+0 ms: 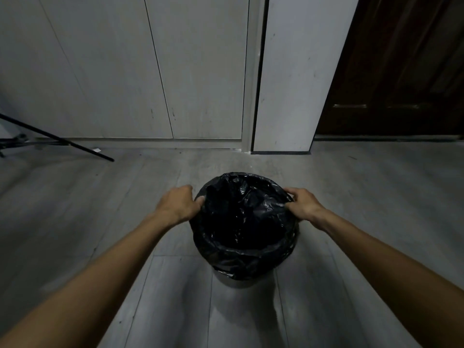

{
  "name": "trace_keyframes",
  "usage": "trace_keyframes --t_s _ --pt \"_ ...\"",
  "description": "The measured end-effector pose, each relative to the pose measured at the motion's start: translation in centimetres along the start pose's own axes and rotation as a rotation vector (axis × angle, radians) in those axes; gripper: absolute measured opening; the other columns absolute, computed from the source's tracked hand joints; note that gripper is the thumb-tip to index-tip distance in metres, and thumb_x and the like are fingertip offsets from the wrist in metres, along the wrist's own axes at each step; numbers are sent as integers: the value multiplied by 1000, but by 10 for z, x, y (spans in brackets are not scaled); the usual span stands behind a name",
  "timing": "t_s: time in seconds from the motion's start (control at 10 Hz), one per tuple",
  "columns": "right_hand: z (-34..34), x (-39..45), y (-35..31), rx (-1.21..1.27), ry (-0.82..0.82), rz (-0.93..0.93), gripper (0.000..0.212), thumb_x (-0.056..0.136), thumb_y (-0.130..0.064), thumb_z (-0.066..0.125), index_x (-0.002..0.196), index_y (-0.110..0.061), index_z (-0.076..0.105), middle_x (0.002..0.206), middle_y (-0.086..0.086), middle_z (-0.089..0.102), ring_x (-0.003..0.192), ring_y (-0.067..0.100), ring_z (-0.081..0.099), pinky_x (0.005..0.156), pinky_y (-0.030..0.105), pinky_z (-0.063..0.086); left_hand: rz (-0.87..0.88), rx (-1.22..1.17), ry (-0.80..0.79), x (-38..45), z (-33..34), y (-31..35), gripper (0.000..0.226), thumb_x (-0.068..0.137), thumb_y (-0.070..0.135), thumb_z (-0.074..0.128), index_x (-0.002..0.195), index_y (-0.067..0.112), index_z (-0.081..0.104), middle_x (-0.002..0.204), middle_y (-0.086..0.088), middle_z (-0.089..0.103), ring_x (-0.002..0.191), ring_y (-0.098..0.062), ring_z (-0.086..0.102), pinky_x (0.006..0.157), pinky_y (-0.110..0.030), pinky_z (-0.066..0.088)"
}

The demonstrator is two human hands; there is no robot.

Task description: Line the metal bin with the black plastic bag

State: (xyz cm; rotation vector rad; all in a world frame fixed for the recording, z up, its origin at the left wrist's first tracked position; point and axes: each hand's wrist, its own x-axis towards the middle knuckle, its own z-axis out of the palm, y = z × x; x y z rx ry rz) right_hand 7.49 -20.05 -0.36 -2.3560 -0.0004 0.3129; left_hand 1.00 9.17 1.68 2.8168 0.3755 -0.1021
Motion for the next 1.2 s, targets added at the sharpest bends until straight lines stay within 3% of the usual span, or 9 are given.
trace_keyframes --t_s 0.1,0.2,0.3,0.5,0.8,0.9,1.0,1.1,1.2 --pt "3 10 1 -24 56 -33 51 88 -16 60 138 -19 52 131 12 62 116 29 59 102 38 47 94 -13 -3 7 18 6 44 97 26 46 137 6 42 122 -25 64 111 -42 59 90 -43 47" --pt "16 5 3 135 233 58 66 91 -34 58 149 -13 34 139 15 55 127 32 51 108 37 40 79 -251 4 4 36 5 50 94 14 43 142 15 33 125 -24 63 111 -44 58 88 -41 45" --pt "40 -5 8 365 195 146 71 92 -41 52 152 -16 23 152 10 41 136 30 41 114 39 33 -60 -649 -14 -3 50 6 47 95 25 44 142 23 36 130 -13 61 113 -37 57 97 -40 47" --pt "55 -7 11 470 231 156 48 99 -27 43 145 -15 38 143 9 51 127 30 50 108 45 41 -212 -942 12 -11 63 13 43 91 14 52 133 21 45 120 -8 62 103 -25 60 82 -33 49" --pt "51 -11 8 428 248 154 58 95 -44 43 145 -15 38 143 11 51 129 30 49 109 44 39 -213 -838 32 -9 63 12 39 98 26 48 135 17 43 128 -12 60 109 -29 58 96 -40 48" --pt "47 -27 3 130 360 -31 69 95 -51 41 152 -16 22 157 10 33 143 28 30 116 43 28 -104 -482 165 -16 54 11 62 98 42 44 150 12 26 153 -14 38 140 -32 36 112 -45 34" --pt "48 -48 -3 -291 399 -304 75 95 -58 31 154 -21 6 163 7 6 150 24 1 121 48 4 90 -147 318 -33 44 13 75 97 52 36 156 17 6 165 -13 4 152 -31 -3 122 -52 7" --pt "57 -68 -8 -579 443 -532 75 93 -64 24 155 -27 2 163 7 -2 150 24 -7 119 57 -2 276 87 397 -56 44 16 78 95 58 32 156 22 1 165 -12 -5 151 -31 -9 120 -57 0" --pt "68 -84 -10 -616 443 -650 75 93 -64 25 155 -25 11 163 10 7 151 25 0 118 60 3 380 208 458 -75 50 14 76 93 59 30 156 20 13 164 -13 7 151 -34 4 118 -63 8"
